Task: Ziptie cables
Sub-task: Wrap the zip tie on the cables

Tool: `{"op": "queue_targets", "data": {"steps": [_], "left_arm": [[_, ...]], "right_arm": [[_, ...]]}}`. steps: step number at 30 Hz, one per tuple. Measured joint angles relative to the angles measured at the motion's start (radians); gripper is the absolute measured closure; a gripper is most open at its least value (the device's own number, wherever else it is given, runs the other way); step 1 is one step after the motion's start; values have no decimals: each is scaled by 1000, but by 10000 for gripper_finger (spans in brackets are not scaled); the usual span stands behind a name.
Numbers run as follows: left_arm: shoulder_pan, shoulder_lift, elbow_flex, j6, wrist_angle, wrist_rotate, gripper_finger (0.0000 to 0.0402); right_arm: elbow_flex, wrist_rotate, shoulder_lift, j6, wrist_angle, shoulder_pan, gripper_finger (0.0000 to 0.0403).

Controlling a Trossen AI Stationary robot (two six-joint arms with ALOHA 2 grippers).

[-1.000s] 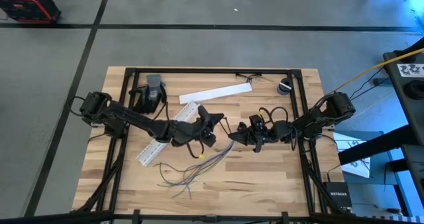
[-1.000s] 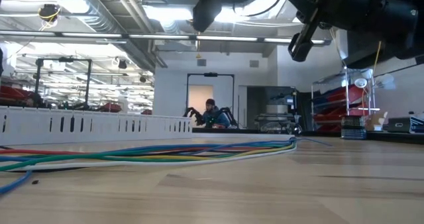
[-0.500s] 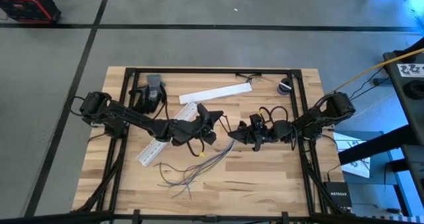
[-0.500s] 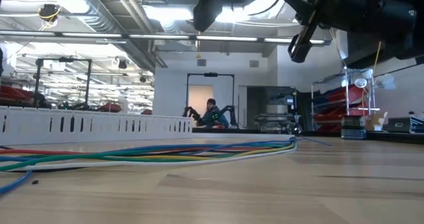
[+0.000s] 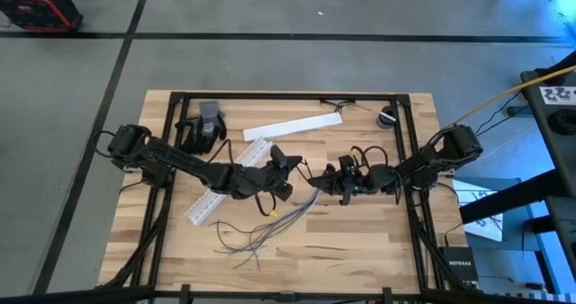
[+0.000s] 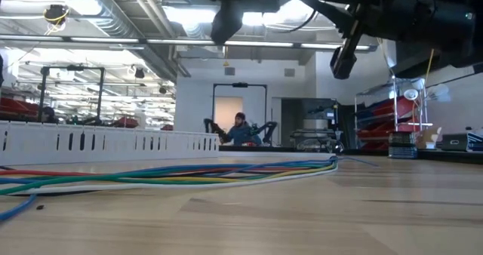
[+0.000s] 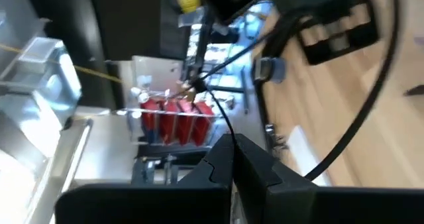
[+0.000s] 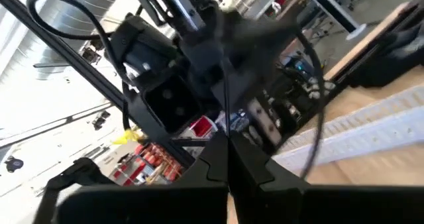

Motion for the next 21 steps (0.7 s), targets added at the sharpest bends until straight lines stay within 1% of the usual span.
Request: {"op": "queue_targets", "data": {"steps": [2, 6, 8, 10, 12, 14, 17, 21], "left_arm": [[0, 2, 0, -52, -29, 34, 401], [-2, 2, 0, -135, -30, 60, 401], [0, 2, 0, -172, -30, 97, 401], [4, 2, 0, -238, -31, 160, 401], [11, 2, 0, -281, -31, 191, 401], [12, 8, 0, -292, -42, 192, 401], [13, 23, 0, -307, -72, 176, 401], [12, 44, 0, -356, -89, 133, 401]], "right_arm": [[0, 14, 0, -24, 2, 0, 403], [1, 36, 0, -52, -16, 0, 403], [13, 37, 0, -63, -63, 0, 403], [30, 43, 0, -77, -114, 0, 403], [52, 44, 0, -89, -178, 0, 403], [62, 49, 0, -120, -204, 0, 403], [64, 78, 0, -161, -197, -1, 403], [61, 60, 0, -194, -205, 0, 402]]}}
